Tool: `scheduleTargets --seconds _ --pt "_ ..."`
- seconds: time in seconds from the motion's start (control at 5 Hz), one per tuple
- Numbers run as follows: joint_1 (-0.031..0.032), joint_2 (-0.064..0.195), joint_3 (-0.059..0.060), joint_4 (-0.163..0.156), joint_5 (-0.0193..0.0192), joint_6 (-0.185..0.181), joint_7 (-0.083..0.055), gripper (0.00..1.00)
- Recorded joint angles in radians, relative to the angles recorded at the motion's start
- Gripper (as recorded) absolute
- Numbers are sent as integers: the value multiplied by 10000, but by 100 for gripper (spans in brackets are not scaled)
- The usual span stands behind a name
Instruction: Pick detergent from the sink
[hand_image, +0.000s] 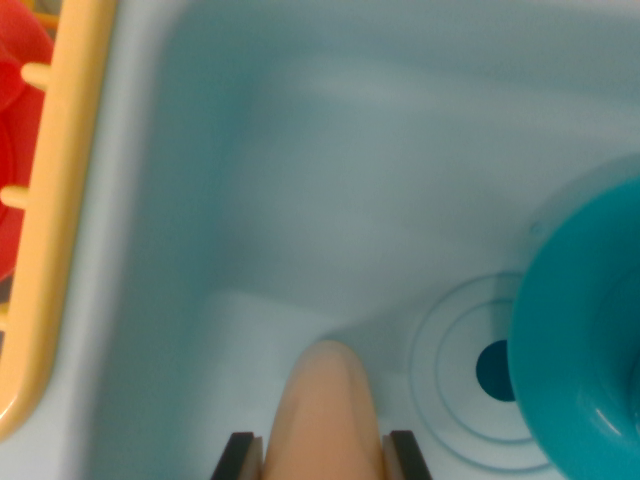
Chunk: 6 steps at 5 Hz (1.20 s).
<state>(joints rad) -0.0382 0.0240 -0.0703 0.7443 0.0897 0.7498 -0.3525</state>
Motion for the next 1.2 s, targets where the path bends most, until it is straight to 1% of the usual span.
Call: scheduleTargets --seconds 0.2,0.4,0.6,0.8,1.0,1.2 --pt "0 0 0 0 0 0 0 100" --pt "0 -37 0 87 -7 123 10 100" --pt "0 -37 0 87 -7 123 10 100" --pt "0 -94 0 221 -19 314 26 100" --pt "0 -94 0 221 -19 314 26 100" --pt "-1 -168 0 396 -33 562 47 100"
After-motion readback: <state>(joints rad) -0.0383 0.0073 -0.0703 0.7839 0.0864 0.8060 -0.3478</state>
